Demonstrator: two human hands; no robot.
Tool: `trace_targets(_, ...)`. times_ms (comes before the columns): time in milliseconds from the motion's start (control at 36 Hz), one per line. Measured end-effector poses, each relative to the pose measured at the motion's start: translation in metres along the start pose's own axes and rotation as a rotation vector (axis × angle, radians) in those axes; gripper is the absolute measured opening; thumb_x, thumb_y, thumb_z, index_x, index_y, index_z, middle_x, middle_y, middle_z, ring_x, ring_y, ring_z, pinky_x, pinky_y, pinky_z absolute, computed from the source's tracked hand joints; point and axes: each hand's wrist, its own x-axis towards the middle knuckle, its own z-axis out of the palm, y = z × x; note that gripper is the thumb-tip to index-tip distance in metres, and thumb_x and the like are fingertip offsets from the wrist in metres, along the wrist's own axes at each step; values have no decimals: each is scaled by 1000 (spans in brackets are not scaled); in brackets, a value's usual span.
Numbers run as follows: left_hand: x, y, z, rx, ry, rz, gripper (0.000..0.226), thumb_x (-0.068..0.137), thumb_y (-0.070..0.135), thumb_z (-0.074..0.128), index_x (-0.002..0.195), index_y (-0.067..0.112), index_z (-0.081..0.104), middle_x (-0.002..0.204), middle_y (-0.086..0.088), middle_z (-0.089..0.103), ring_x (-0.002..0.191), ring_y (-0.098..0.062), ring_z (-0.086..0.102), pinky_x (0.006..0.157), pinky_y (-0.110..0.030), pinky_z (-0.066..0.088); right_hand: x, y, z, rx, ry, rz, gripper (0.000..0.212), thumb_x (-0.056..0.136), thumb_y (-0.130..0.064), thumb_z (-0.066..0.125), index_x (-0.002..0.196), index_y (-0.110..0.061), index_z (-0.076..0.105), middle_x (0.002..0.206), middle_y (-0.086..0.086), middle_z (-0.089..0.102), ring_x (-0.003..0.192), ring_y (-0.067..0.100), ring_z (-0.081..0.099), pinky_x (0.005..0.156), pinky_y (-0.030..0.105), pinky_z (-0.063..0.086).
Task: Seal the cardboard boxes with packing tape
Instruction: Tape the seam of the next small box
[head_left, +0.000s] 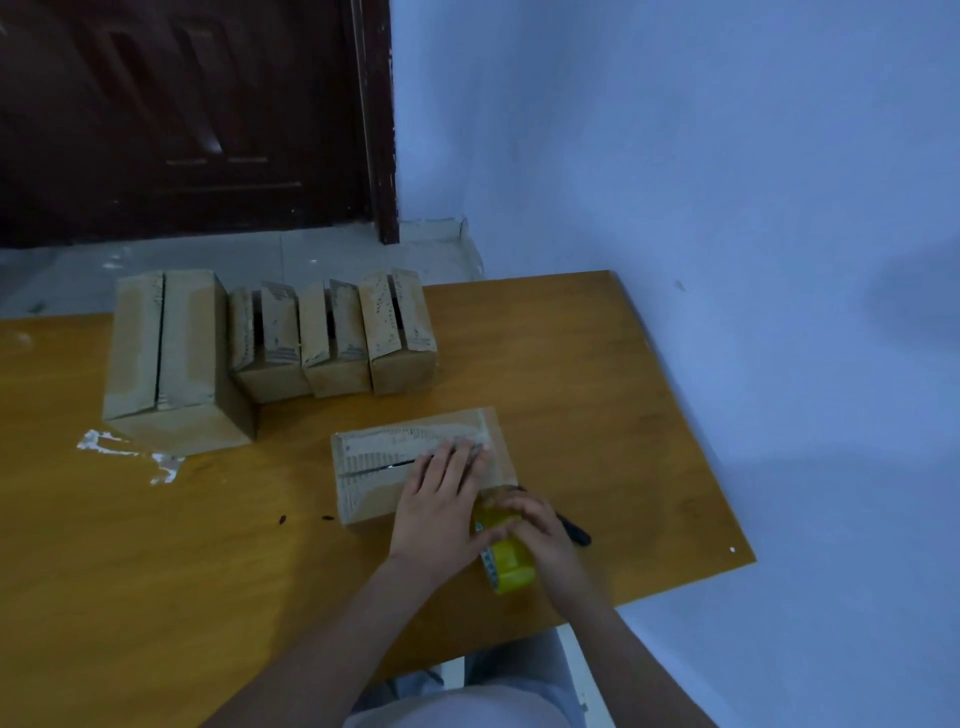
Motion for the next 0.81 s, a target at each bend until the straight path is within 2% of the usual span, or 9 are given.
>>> trace_targets(56,-1,0,0,-2,29,2,89,74,74,33,141,16,42,138,-8,50,131,-25,34,111,-41,18,2,1,1,-12,26,2,18,93,-2,52,107,0,63,118,11,49,104,2,55,86,16,47)
trace_targets(111,0,2,-2,-56,76,-26,82,76,72,37,137,19,49,134,-4,53,127,-23,37,109,-39,23,1,-1,1,-14,25,-24,17,93,-8,55,106,-3,66,117,11,51,110,12,54,93,21,46)
trace_targets(222,10,3,-7,-152,127,-125,60,83,64,38,120,26,65,120,5,59,111,-19,48,96,-37,43,-5,-8,1,3,15,-29,15,92,-12,57,97,-23,67,108,0,54,106,8,53,90,17,43)
trace_targets(333,10,3,3,-123,171,-105,56,86,59,35,117,24,67,115,2,62,108,-19,47,90,-38,45,-9,-12,5,-82,49,-82,17,91,-18,61,88,-33,66,101,-11,55,109,11,51,96,27,41)
trace_targets(417,11,1,5,-102,187,-95,57,87,57,34,116,22,68,113,0,64,107,-20,48,88,-39,48,-11,-14,7,-166,67,-98,23,90,-17,62,78,-37,63,99,-14,52,106,11,50,92,22,39)
trace_targets(528,15,0,4,-81,209,-75,56,86,53,35,115,19,69,112,-2,65,105,-21,50,89,-39,44,-20,-11,11,-198,40,-87,42,88,-20,65,66,-55,64,108,-9,49,108,12,53,91,22,45)
trace_targets(611,14,-3,9,-53,267,-18,55,88,51,36,116,15,68,111,-5,65,106,-23,49,90,-39,37,-24,-12,6,-113,117,-71,30,87,-24,67,73,-51,70,109,-8,54,107,10,55,92,25,46)
trace_targets(694,15,-7,11,-40,279,21,55,88,49,37,116,14,68,111,-6,66,107,-24,47,91,-39,37,-21,-15,-5,-80,212,-76,26,86,-24,67,79,-48,70,97,-8,59,102,11,57,94,29,43)
trace_targets(806,14,-15,10,-32,279,137,50,86,44,42,122,15,61,117,-6,61,110,-25,48,93,-40,40,-14,-20,-22,-99,291,-58,14,87,-16,66,90,-28,73,89,-8,57,89,10,57,88,28,44)
